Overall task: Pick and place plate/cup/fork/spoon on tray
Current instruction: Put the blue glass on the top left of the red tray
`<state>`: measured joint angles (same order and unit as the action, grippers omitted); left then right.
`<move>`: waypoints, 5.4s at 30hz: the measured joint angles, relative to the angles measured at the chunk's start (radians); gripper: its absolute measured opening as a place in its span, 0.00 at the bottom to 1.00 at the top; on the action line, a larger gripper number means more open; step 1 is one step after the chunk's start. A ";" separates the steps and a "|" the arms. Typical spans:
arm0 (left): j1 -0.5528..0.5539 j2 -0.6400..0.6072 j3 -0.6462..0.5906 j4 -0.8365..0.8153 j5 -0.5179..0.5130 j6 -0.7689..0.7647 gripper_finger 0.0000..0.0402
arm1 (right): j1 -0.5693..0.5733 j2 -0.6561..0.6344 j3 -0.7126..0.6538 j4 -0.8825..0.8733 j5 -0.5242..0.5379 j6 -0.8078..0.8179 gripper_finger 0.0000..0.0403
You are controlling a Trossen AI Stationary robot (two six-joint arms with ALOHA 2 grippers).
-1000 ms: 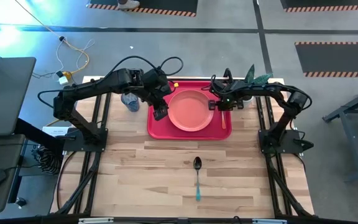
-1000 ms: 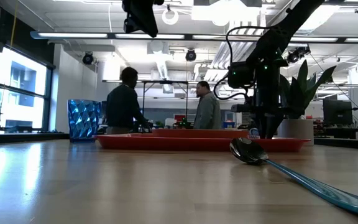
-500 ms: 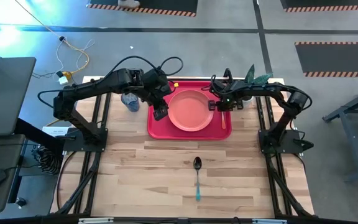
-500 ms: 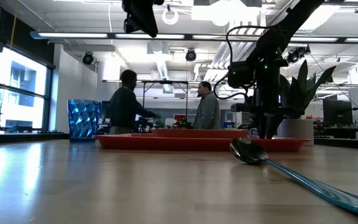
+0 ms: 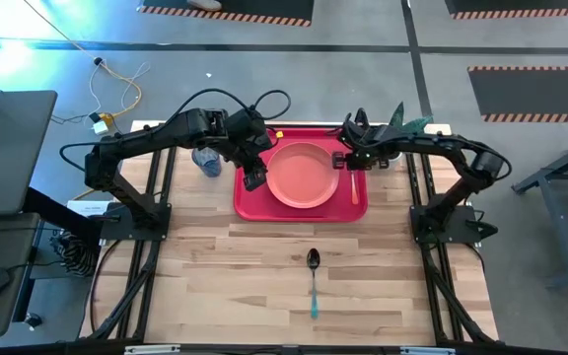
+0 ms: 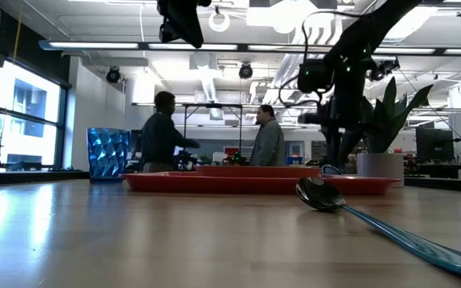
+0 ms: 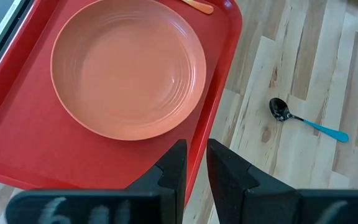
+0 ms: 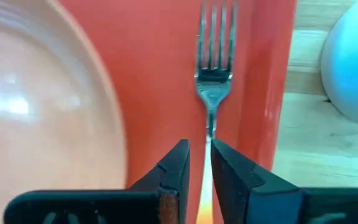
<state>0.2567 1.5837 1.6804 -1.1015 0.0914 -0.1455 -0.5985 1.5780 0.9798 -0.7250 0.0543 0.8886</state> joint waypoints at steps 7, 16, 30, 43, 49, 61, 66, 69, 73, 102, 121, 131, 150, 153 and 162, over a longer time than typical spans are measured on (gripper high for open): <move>0.000 0.000 0.000 0.000 -0.001 0.000 0.13 | 0.068 -0.141 0.000 0.002 -0.007 -0.010 0.14; 0.000 0.000 0.000 -0.001 -0.003 -0.101 0.13 | 0.210 -0.319 0.000 0.020 -0.001 0.048 0.14; -0.012 0.000 0.000 -0.014 0.003 -0.386 0.13 | 0.442 -0.435 0.000 0.042 0.082 0.139 0.14; -0.095 0.000 0.000 -0.060 -0.052 -0.538 0.13 | 0.469 -0.497 0.000 0.034 0.068 -0.028 0.14; -0.132 0.000 0.000 -0.060 -0.082 -0.666 0.20 | 0.469 -0.558 0.000 0.034 0.044 -0.132 0.14; -0.195 0.000 0.000 -0.062 -0.165 -0.917 0.34 | 0.469 -0.684 0.000 0.033 0.043 -0.242 0.14; -0.201 0.000 0.000 -0.117 -0.227 -0.893 0.34 | 0.469 -0.697 0.000 0.018 0.025 -0.271 0.14; -0.194 0.003 0.000 -0.236 -0.277 -0.924 0.34 | 0.469 -0.697 0.000 0.000 -0.005 -0.304 0.14; -0.167 0.007 -0.001 -0.374 -0.341 -0.994 0.34 | 0.469 -0.697 0.000 -0.011 -0.008 -0.323 0.14; 0.313 0.006 -0.333 -0.224 -0.293 -0.598 0.33 | 0.469 -0.695 0.000 -0.011 0.102 -0.258 0.14; 0.385 0.006 -0.472 -0.100 -0.253 -0.456 0.32 | 0.469 -0.695 0.000 -0.011 0.193 -0.212 0.14; 0.391 0.006 -0.472 -0.071 -0.257 -0.359 0.11 | 0.468 -0.695 0.000 -0.011 0.253 -0.179 0.14; 0.389 0.005 -0.438 -0.073 -0.258 -0.239 0.01 | 0.468 -0.695 0.000 -0.011 0.285 -0.145 0.14; 0.375 0.004 -0.396 -0.071 -0.258 -0.213 0.01 | 0.468 -0.695 0.000 -0.011 0.306 -0.143 0.14; 0.333 0.003 -0.236 -0.048 -0.258 -0.054 0.01 | 0.468 -0.695 0.000 -0.011 0.373 -0.126 0.14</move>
<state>0.5895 1.5864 1.4445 -1.1495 -0.1665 -0.1999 -0.1303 0.8833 0.9802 -0.7361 0.4272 0.7628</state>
